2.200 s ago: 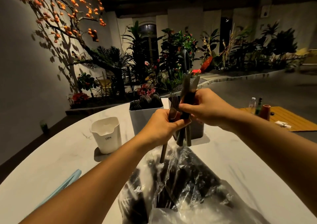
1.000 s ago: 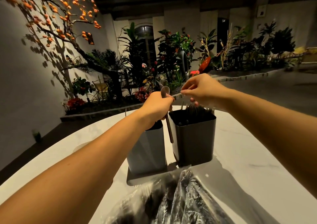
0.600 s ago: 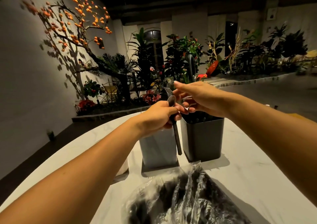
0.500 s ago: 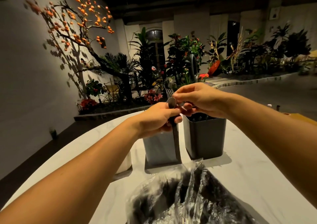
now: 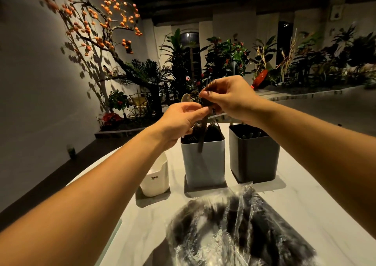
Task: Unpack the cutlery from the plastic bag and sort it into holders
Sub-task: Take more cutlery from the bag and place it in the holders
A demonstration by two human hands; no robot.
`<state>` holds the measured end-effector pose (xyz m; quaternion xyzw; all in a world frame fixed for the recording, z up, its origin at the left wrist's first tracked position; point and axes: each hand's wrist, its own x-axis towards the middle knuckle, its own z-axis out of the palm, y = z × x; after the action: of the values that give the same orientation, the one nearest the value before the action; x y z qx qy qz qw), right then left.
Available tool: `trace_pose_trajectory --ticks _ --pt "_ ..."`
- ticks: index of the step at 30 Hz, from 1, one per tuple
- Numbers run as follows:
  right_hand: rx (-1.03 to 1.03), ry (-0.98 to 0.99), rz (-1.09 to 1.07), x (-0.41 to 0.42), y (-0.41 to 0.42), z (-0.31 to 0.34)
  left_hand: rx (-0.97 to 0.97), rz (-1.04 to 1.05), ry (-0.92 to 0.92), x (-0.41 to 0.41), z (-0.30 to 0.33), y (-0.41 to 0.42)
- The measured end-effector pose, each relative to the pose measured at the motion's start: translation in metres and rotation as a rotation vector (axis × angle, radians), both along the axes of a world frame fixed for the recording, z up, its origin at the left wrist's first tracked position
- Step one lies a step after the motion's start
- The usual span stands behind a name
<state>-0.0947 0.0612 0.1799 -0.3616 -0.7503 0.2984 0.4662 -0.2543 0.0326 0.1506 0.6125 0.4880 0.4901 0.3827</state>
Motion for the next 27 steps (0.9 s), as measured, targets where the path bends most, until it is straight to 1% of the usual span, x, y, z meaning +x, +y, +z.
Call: trace_pose_trajectory --ticks 2,4,9,13,15,16,19,20,21,23,25,27 --pt "0.184 -0.069 -0.142 -0.002 0.007 0.001 0.047 0.062 0.000 -0.001 0.002 0.003" --pt "0.314 -0.119 -0.213 -0.002 0.014 0.000 0.071 0.098 0.015 -0.003 0.003 0.007" --pt "0.404 -0.078 -0.240 0.001 0.027 0.004 0.112 0.063 0.034 -0.002 0.005 0.016" --pt "0.395 -0.106 -0.262 0.004 0.036 0.005 0.090 0.064 0.035 0.000 0.002 0.029" --pt "0.359 -0.146 -0.257 0.003 0.041 -0.003 0.073 0.103 0.037 0.002 -0.001 0.036" --pt "0.309 -0.196 -0.246 0.002 0.045 -0.009 0.058 0.135 0.030 0.001 -0.003 0.039" --pt "0.073 -0.494 -0.184 0.001 0.052 -0.027 -0.020 0.200 -0.071 -0.005 -0.009 0.043" --pt "0.023 -0.514 -0.175 0.001 0.053 -0.031 -0.049 0.196 -0.124 -0.007 -0.011 0.042" --pt "0.010 -0.481 -0.182 0.001 0.053 -0.031 -0.075 0.183 -0.174 -0.009 -0.012 0.040" --pt "0.051 -0.366 -0.195 -0.001 0.050 -0.025 -0.115 0.151 -0.242 -0.013 -0.013 0.036" --pt "0.059 -0.287 -0.154 -0.006 0.043 -0.017 -0.145 0.089 -0.250 -0.015 -0.010 0.030" --pt "0.021 -0.253 -0.047 -0.016 0.031 -0.012 -0.175 -0.023 -0.233 -0.018 -0.008 0.022"
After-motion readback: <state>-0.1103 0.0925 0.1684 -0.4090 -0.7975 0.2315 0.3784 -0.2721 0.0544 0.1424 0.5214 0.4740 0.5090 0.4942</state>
